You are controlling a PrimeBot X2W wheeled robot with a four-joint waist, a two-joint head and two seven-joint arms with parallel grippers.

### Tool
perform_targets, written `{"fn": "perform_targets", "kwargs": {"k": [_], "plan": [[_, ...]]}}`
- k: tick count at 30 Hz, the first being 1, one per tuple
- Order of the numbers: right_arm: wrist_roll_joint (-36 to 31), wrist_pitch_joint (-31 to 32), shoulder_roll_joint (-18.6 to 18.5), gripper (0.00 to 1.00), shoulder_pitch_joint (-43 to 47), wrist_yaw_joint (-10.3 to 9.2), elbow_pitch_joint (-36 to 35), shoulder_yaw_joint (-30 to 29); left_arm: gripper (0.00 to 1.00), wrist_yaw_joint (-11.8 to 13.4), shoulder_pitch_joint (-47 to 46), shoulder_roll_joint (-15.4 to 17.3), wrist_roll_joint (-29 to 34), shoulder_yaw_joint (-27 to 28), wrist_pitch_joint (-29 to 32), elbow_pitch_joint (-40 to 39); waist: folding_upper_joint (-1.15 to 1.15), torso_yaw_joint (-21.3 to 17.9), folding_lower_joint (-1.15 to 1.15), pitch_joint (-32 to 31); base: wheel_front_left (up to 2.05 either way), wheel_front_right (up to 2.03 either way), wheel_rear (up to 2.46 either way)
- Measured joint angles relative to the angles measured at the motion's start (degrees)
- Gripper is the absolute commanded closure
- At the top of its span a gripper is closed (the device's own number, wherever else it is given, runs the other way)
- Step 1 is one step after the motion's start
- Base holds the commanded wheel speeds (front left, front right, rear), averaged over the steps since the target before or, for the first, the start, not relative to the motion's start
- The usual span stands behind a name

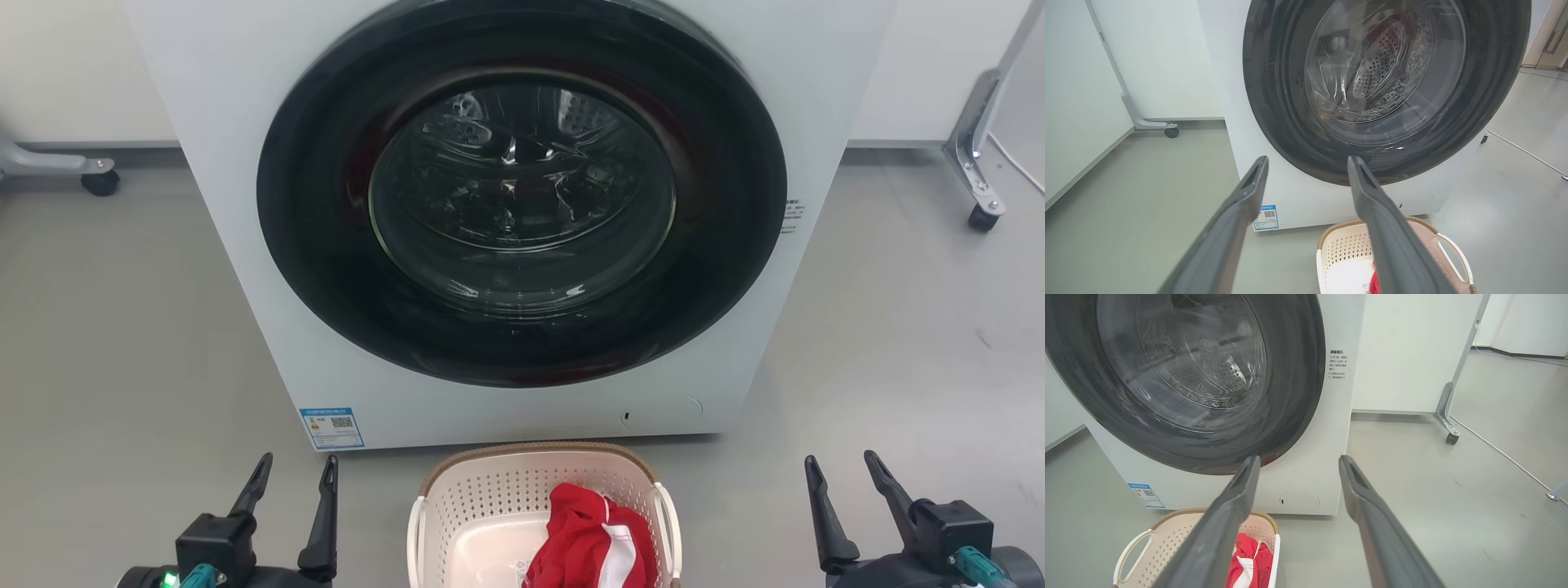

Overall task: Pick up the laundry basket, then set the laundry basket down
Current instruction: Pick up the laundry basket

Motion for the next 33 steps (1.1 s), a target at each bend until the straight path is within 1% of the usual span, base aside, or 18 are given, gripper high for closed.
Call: {"fn": "perform_targets", "kwargs": {"k": [9,15,22,27,33], "plan": [[0.14,0.0,0.13,0.0,-0.21,-0.02,-0.78,-0.42,0.0,0.01,-0.26,0.0,0.03,0.01,0.49,-1.55,0.0,-0.1,0.0,3.34,0.0,0.0,0.0],[0.14,0.01,0.42,0.0,-2.4,-0.26,-1.12,-0.63,0.0,0.01,-2.55,0.0,0.03,0.29,0.82,-2.21,0.0,-0.1,0.0,6.79,0.0,0.0,0.0],[0.14,0.08,0.85,0.0,-4.93,-0.48,-1.31,-0.92,0.0,0.01,-4.66,-0.38,0.01,0.4,1.21,-3.15,0.0,-0.13,0.01,11.73,0.0,0.0,0.0],[0.14,0.15,0.89,0.0,-6.78,-0.52,-1.4,-1.36,0.0,0.0,-7.2,-1.26,0.0,0.37,1.33,-3.32,0.0,-0.15,0.01,15.67,0.0,0.0,0.0],[0.05,0.18,0.96,0.0,-9.7,-0.65,-1.66,-1.34,0.0,-0.08,-9.22,-1.3,-0.05,0.63,1.49,-3.3,0.01,-0.18,0.01,20.61,0.0,0.0,0.0]]}}
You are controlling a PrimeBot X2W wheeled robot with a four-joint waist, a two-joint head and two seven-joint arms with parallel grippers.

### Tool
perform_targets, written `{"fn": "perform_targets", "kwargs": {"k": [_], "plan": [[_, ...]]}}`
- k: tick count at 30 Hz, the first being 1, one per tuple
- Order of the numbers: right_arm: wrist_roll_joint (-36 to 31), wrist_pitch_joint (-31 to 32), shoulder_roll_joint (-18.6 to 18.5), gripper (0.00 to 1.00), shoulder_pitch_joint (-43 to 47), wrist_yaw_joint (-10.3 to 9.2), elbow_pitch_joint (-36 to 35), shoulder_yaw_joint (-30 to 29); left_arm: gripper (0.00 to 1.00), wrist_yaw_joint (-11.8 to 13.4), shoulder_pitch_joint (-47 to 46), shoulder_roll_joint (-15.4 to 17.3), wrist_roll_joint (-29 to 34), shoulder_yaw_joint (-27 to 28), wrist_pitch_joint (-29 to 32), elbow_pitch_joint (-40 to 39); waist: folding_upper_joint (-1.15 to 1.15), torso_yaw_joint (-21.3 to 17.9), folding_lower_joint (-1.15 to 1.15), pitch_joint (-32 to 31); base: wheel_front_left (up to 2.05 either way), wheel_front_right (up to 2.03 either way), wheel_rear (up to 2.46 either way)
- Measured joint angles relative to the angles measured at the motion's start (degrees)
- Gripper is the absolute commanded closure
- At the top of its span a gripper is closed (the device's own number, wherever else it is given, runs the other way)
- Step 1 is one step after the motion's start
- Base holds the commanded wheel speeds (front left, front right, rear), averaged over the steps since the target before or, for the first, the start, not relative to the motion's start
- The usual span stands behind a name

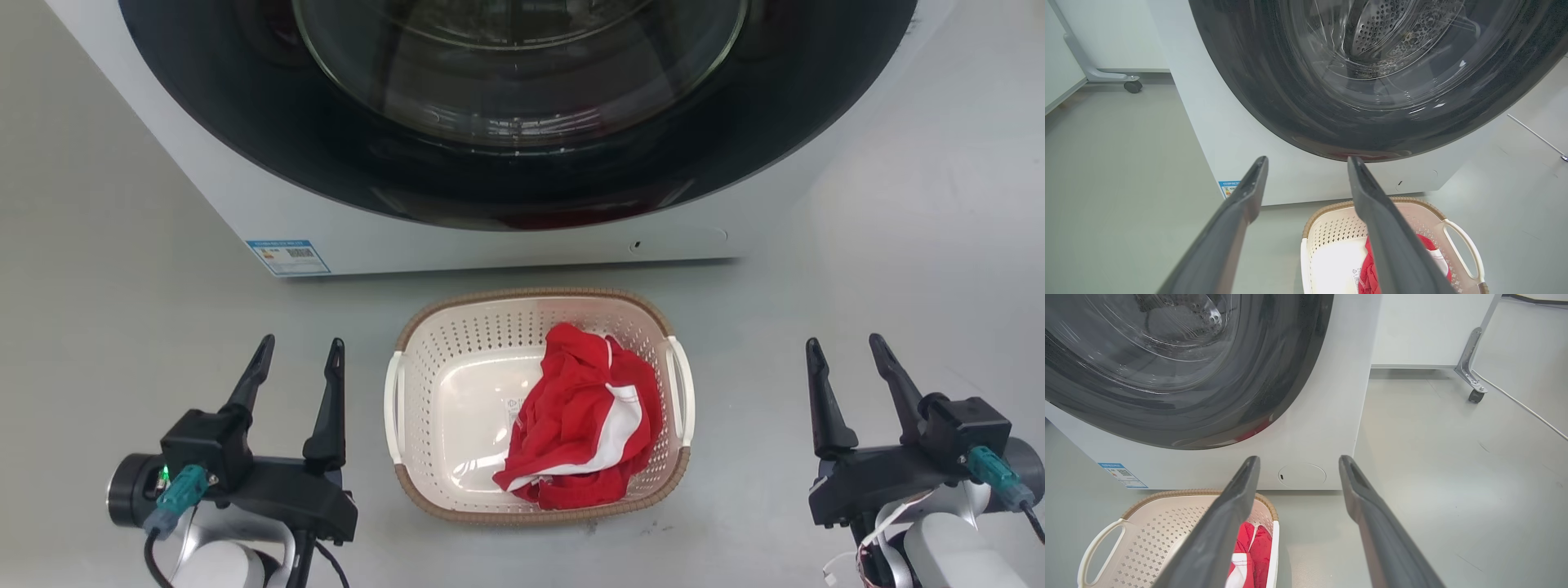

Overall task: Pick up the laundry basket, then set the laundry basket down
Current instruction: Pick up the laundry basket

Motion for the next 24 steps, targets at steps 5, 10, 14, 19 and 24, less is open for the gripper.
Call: {"fn": "perform_targets", "kwargs": {"k": [5,10,14,19,24], "plan": [[0.0,0.36,0.18,0.0,-2.76,-0.03,-0.09,-0.07,0.0,-0.07,-2.65,0.01,-0.02,0.45,0.0,0.04,0.0,-0.11,0.0,4.23,0.0,0.0,0.0],[-0.1,0.41,0.97,0.0,-5.5,-0.03,0.02,-0.02,0.0,-0.57,-5.14,-0.29,-0.36,0.58,0.0,0.7,0.0,-0.31,0.0,8.42,0.0,0.0,0.0],[-0.1,0.4,1.3,0.0,-7.06,-0.03,0.47,-0.02,0.0,-1.11,-7.19,-0.49,-0.51,0.58,0.01,1.93,0.0,-0.51,0.0,11.51,0.0,0.0,0.0],[-0.07,0.4,1.85,0.0,-8.97,-0.02,1.9,-0.02,0.0,-2.1,-9.33,-0.96,-0.94,0.36,0.6,3.83,0.0,-0.72,0.0,14.99,0.0,0.0,0.0],[-0.07,0.41,2.23,0.0,-11.05,0.22,3.21,0.19,0.0,-2.63,-11.29,-1.82,-1.02,-0.2,1.29,5.56,0.0,-0.85,0.0,18.13,0.0,0.0,0.0]]}}
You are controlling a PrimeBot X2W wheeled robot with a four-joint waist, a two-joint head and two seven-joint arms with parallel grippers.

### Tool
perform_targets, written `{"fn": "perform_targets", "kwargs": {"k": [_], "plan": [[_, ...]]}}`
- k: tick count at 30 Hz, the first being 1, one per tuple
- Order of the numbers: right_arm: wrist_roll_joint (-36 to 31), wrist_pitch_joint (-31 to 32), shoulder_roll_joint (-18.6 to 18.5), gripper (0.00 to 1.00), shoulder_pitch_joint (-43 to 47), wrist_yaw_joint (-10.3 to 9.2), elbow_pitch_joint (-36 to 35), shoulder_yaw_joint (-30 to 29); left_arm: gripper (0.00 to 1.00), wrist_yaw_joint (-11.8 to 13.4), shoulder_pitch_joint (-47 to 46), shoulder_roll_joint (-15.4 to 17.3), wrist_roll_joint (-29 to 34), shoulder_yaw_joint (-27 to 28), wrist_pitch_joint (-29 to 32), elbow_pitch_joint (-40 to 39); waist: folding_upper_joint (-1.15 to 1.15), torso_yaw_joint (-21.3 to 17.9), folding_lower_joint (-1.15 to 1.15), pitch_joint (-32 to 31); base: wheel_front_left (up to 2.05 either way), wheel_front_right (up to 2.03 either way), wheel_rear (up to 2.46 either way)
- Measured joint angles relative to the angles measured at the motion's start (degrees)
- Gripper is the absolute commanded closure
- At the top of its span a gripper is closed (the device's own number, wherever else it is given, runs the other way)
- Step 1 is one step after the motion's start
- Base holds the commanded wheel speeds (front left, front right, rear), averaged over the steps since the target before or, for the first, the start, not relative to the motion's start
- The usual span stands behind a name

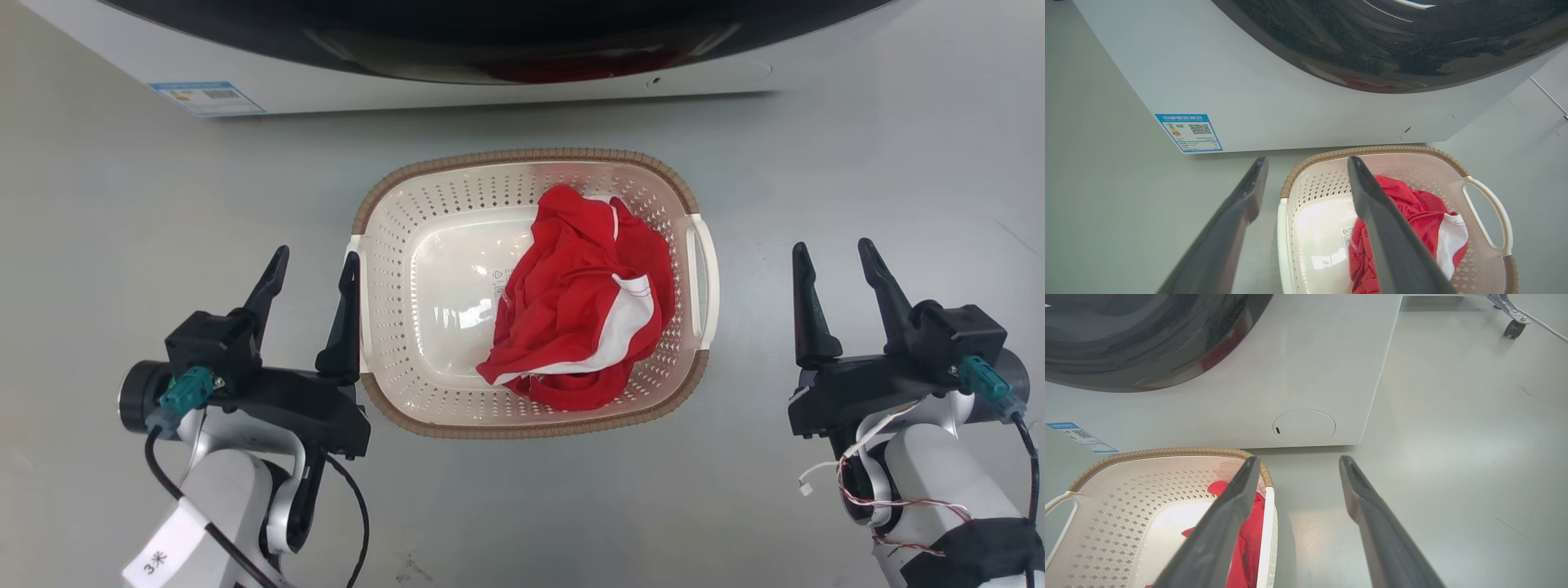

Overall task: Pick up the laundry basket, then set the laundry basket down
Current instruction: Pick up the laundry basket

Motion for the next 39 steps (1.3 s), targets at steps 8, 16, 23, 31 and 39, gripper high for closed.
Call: {"fn": "perform_targets", "kwargs": {"k": [8,16,23,31,39], "plan": [[-0.03,0.49,1.57,0.0,-4.22,1.05,2.83,1.57,0.0,-1.33,-4.15,-0.24,-1.45,-0.13,1.34,4.22,0.0,-0.26,0.0,4.5,0.0,0.0,0.0],[-0.19,1.01,3.64,0.0,-9.03,2.35,6.9,2.99,0.0,-2.5,-8.54,-0.08,-2.83,1.18,2.86,9.88,0.0,-0.93,0.0,8.28,0.0,0.0,0.0],[-0.07,1.08,4.81,0.0,-12.81,3.11,11.8,3.33,0.0,-4.39,-12.72,-0.08,-3.33,1.18,4.36,15.37,0.0,-1.81,0.0,10.62,0.0,0.0,0.0],[0.0,2.12,6.28,0.0,-16.09,4.55,17.72,4.75,0.0,-6.49,-15.64,-0.79,-5.09,0.7,6.89,22.68,-0.01,-2.16,-0.01,11.85,0.0,0.0,0.0],[0.82,3.93,7.05,0.0,-19.56,5.69,23.18,5.1,0.0,-7.48,-19.45,-2.01,-6.56,1.32,8.93,28.59,-0.01,-1.8,-0.01,13.03,0.0,0.0,0.0]]}}
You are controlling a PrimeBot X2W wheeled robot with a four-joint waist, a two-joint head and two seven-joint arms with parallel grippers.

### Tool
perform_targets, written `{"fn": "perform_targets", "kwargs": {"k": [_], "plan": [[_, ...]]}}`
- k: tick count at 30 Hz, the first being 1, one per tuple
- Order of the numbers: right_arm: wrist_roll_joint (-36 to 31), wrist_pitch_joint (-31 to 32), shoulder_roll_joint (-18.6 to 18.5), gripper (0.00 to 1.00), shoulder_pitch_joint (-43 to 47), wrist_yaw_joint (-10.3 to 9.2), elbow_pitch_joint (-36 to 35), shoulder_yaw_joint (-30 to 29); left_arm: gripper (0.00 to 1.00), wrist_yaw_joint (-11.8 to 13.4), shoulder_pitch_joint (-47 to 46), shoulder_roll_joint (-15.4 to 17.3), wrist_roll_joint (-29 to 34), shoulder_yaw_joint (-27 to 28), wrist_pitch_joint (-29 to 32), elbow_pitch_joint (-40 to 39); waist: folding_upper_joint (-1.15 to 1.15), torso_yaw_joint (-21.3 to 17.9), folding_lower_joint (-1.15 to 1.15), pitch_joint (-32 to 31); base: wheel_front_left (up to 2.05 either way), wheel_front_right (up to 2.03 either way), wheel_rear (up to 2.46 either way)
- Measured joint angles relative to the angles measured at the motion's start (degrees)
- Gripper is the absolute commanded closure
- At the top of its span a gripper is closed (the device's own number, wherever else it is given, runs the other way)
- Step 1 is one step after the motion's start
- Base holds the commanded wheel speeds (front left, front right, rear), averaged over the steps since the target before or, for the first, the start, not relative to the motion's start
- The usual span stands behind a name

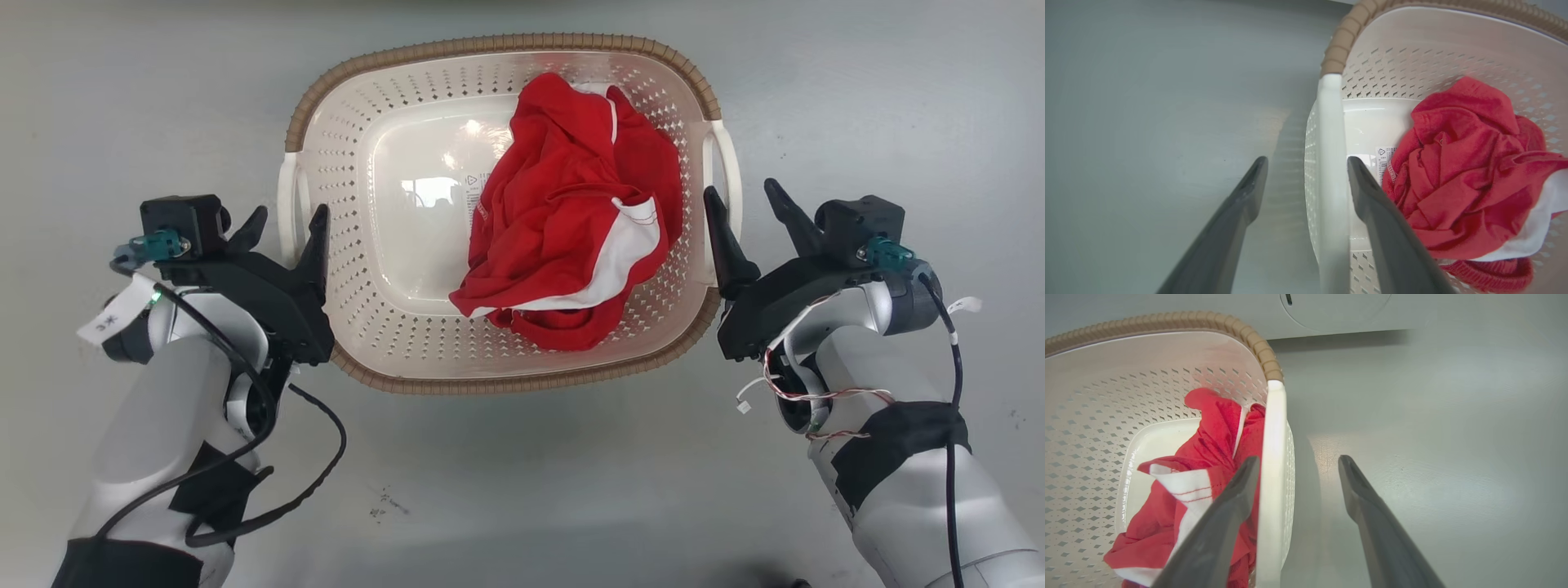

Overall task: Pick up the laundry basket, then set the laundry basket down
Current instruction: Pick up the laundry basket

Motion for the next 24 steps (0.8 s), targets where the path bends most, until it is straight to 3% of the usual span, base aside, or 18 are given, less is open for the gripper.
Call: {"fn": "perform_targets", "kwargs": {"k": [1,2,3,4,24], "plan": [[0.24,0.33,0.08,0.0,-0.31,0.12,0.73,0.03,0.0,0.0,-0.3,-0.16,-0.33,0.21,0.16,0.47,0.0,0.08,0.0,0.11,0.0,0.0,0.0],[0.27,0.68,0.2,0.28,-0.73,0.22,1.49,0.14,0.08,-0.01,-0.7,-0.27,-0.52,0.29,0.43,1.23,0.0,0.17,0.0,0.21,0.0,0.0,0.0],[0.32,0.96,0.27,0.96,-1.01,0.46,2.02,0.15,0.57,-0.08,-1.05,-0.34,-0.52,0.3,0.43,1.78,0.0,0.27,0.0,0.3,0.0,0.0,0.0],[0.32,1.46,0.3,1.0,-1.38,0.73,2.72,0.44,1.0,-0.2,-1.44,-0.52,-0.74,0.54,0.65,2.35,0.0,0.37,0.0,0.39,0.0,0.0,0.0],[1.56,2.11,2.22,1.0,-4.37,2.93,12.95,1.08,1.0,-2.18,-4.98,-4.41,-2.89,0.73,0.89,13.59,0.0,1.59,0.0,-2.45,0.0,0.0,0.0]]}}
